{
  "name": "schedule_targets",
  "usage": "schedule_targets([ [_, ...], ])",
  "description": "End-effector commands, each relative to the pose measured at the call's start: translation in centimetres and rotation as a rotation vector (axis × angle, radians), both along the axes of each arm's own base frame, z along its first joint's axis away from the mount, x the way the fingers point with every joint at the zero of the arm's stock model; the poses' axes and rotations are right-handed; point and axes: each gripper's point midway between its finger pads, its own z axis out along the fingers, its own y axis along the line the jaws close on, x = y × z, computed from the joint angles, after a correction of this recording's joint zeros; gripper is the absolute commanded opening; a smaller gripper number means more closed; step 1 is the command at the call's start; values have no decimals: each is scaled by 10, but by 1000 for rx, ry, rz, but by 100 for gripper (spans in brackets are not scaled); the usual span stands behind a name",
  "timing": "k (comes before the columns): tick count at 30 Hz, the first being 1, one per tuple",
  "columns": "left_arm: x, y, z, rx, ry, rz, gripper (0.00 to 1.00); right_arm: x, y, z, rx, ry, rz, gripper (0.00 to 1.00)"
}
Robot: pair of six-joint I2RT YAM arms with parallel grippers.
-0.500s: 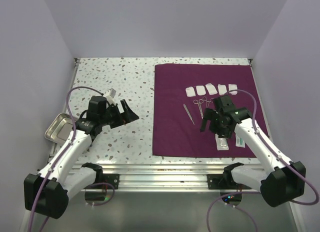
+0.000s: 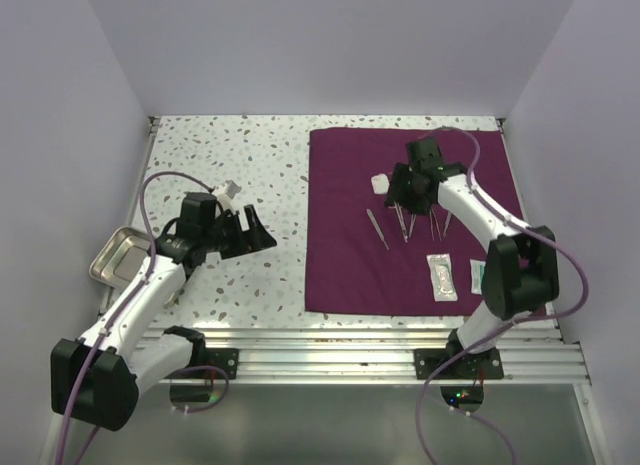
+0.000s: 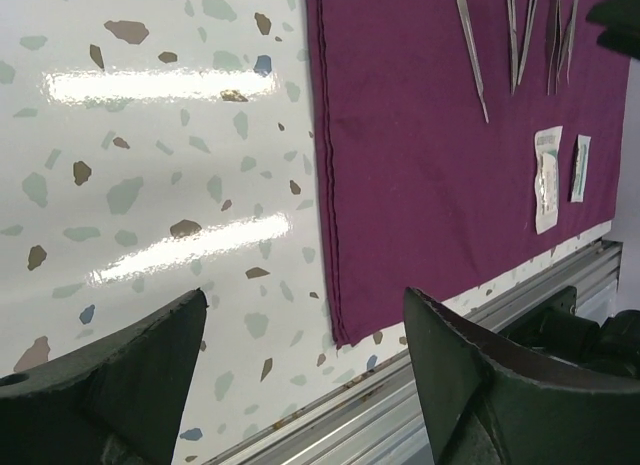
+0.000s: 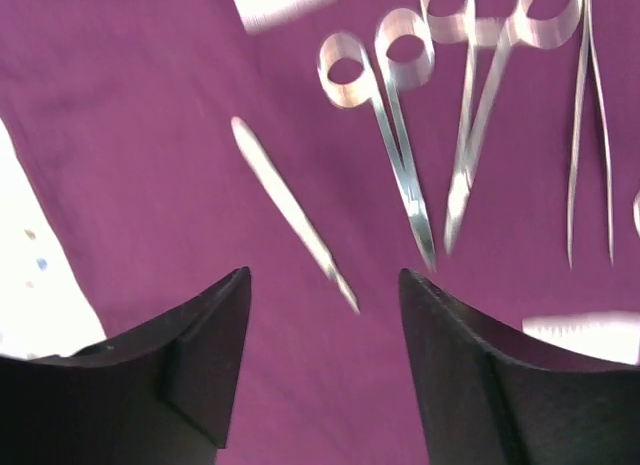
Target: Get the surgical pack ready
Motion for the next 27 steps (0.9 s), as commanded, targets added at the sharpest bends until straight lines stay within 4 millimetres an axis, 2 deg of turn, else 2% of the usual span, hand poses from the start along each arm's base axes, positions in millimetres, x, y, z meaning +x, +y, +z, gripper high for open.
schedule_targets([
  [1,4,-3,10,12,-44,-63,82,64,10,20,44,-149,43,63],
  [2,5,-3,13,12,-50,-69,82,80,9,17,46,-157,51,62],
  [4,7,-3,12,25,-54,-82,81,98,13,13,75,-178,102,55],
  [5,8,-3,14,27,-57,-84,81,110,8,18,94,-199,101,52],
  [6,8,-4,14,29,-57,-91,80,115,14,3,134,-172,129,51],
  [8,9,-3,13,38,-57,-100,80,131,8,2,148,-184,122,51],
  [9,8,-3,13,42,-55,-103,80,133,9,-13,157,-148,126,50],
  [11,7,-3,7,49,-38,-107,79,142,12,-15,175,-151,144,51],
  [13,6,-3,3,49,-23,-111,79,143,17,-30,192,-109,164,51],
  [16,4,-3,-3,51,-2,-116,79,143,19,-40,199,-86,162,51],
  [27,11,-5,-6,55,15,-114,79,138,9,-61,176,-57,131,46],
])
